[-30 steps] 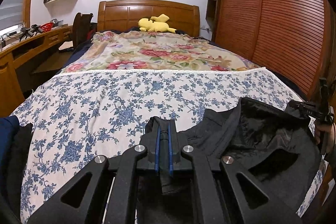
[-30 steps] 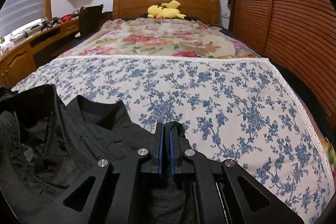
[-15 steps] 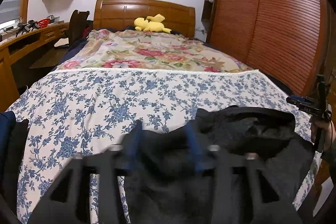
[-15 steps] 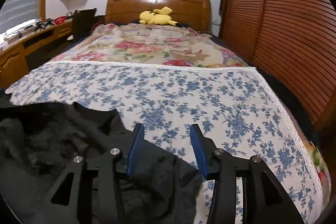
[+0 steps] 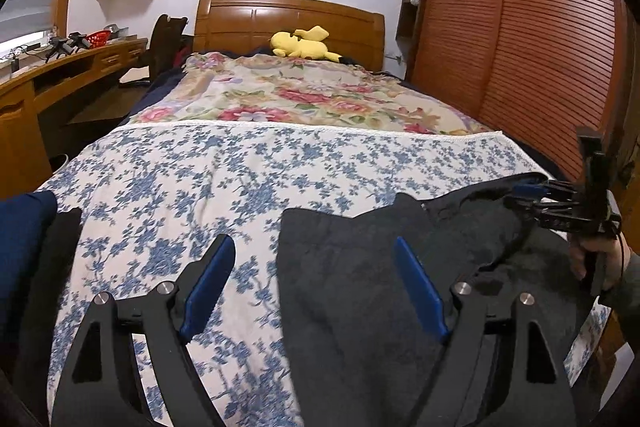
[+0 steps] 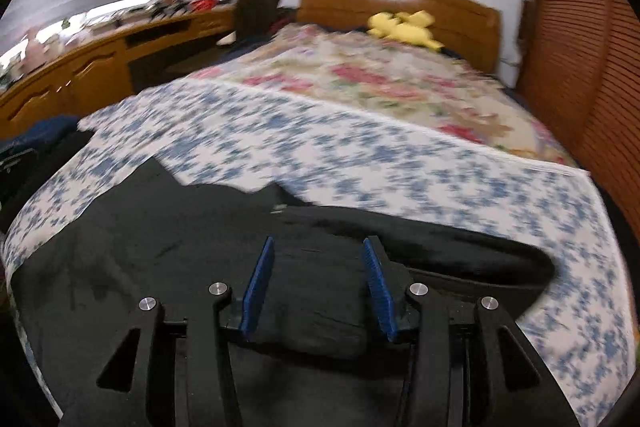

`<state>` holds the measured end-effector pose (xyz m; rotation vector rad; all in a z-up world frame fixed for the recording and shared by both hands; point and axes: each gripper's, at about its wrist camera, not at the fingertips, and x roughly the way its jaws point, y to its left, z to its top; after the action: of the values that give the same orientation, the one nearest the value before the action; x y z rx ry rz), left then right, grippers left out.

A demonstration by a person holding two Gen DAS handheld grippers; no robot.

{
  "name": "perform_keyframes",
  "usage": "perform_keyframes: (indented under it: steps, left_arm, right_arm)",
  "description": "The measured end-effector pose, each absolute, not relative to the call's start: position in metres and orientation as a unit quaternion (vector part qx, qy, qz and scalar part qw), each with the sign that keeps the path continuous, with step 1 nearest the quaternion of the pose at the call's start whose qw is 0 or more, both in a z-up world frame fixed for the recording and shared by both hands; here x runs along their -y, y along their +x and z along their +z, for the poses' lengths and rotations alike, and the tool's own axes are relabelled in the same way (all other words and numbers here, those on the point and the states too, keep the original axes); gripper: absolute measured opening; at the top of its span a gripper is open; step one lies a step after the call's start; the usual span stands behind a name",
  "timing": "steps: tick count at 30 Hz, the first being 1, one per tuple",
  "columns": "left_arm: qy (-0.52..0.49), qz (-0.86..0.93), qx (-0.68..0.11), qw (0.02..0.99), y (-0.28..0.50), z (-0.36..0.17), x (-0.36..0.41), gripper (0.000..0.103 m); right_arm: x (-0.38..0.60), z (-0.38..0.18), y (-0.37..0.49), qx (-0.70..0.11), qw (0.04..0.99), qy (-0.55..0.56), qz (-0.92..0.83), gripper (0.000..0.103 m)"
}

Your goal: Fold large clothes

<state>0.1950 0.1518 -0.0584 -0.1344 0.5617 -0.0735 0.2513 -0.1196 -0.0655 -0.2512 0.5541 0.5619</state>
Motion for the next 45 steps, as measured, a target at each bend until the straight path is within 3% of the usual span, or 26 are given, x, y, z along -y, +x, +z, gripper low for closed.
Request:
perform_keyframes:
  steps: [10, 28, 29, 30, 32, 36, 45]
  left_arm:
    - [-0.064, -0.026, -0.294, 0.953, 0.183, -0.077, -0.166, 0.082]
    - [-0.066, -0.033, -0.299, 0.951, 0.183, -0.082, -0.171, 0.082]
    - [-0.066, -0.033, -0.299, 0.951, 0.183, -0.081, -0.171, 0.082]
    - [-0.066, -0.033, -0.299, 0.951, 0.183, -0.081, -0.170, 0.082]
    - [-0.065, -0.034, -0.299, 0.951, 0.182, -0.080, -0.169, 0.082]
    - [-0.064, -0.037, -0.297, 0.952, 0.181, -0.079, -0.167, 0.082]
    - [-0.062, -0.040, -0.297, 0.952, 0.182, -0.079, -0.164, 0.082]
  right_arm:
    - [0.040, -0.085, 0.299, -0.329, 0.873, -0.167, 0.320, 0.048]
    - [0.011, -0.122, 0.336, -0.425, 0.815, -0.171, 0.355, 0.047]
    - [0.009, -0.122, 0.334, -0.427, 0.811, -0.178, 0.357, 0.040]
    - [0.008, -0.121, 0.333, -0.429, 0.805, -0.182, 0.367, 0.018]
    - [0.002, -0.122, 0.330, -0.426, 0.799, -0.200, 0.374, 0.012]
    - [-0.009, -0.117, 0.325, -0.397, 0.808, -0.233, 0.367, 0.005]
    - [-0.035, -0.090, 0.341, -0.307, 0.866, -0.217, 0.330, 0.004]
